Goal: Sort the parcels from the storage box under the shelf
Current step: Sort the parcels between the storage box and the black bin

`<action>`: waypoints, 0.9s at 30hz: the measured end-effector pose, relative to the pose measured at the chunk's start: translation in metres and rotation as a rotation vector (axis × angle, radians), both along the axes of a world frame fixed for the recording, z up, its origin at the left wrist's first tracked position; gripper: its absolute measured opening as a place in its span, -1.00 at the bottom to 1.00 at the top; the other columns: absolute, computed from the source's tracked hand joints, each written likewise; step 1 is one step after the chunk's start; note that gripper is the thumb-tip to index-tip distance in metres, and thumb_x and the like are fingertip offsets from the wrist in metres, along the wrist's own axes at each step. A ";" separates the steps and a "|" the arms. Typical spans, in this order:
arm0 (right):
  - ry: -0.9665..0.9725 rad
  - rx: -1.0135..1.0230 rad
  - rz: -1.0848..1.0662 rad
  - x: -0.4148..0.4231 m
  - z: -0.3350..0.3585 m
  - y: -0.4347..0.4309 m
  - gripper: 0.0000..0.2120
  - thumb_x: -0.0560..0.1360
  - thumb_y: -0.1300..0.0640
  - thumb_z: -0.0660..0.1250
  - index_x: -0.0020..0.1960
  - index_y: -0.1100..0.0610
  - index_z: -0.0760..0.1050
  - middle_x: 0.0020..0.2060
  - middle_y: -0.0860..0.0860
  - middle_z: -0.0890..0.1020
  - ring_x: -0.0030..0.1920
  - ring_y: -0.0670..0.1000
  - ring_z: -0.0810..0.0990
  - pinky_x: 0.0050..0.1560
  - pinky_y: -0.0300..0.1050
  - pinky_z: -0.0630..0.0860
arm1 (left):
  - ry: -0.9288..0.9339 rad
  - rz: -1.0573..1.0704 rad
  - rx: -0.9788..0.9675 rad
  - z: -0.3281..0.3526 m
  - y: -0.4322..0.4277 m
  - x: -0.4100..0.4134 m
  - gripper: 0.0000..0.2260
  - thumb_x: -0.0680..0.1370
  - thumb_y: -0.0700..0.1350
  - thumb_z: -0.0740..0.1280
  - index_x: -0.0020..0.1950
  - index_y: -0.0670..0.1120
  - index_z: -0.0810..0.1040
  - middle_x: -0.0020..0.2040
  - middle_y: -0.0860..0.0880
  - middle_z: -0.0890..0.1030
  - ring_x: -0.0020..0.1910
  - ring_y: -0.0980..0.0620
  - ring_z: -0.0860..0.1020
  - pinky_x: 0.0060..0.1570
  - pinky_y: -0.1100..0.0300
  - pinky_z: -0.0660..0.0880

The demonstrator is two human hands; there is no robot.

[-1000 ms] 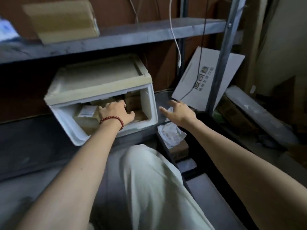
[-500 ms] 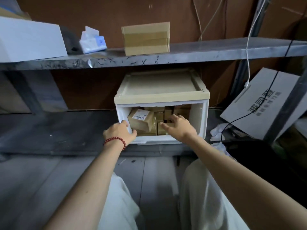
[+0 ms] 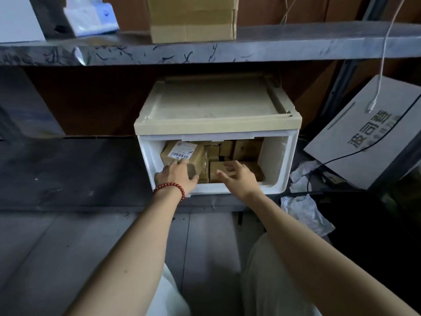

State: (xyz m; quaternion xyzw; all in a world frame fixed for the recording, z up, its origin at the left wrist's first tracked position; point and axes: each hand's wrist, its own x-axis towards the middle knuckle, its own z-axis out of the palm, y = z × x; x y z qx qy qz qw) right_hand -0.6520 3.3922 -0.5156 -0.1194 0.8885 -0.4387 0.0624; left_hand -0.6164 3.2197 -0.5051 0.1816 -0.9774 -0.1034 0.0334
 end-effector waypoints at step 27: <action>-0.073 0.059 0.025 -0.081 -0.077 -0.104 -0.55 0.64 -0.07 0.07 0.47 0.09 0.24 0.32 0.21 0.44 0.36 0.19 0.35 0.24 -0.02 0.34 | 0.126 0.077 0.031 -0.052 -0.062 -0.093 -0.41 0.52 0.23 0.20 0.41 -0.11 0.25 0.39 -0.23 0.28 0.32 -0.22 0.24 0.24 -0.01 0.32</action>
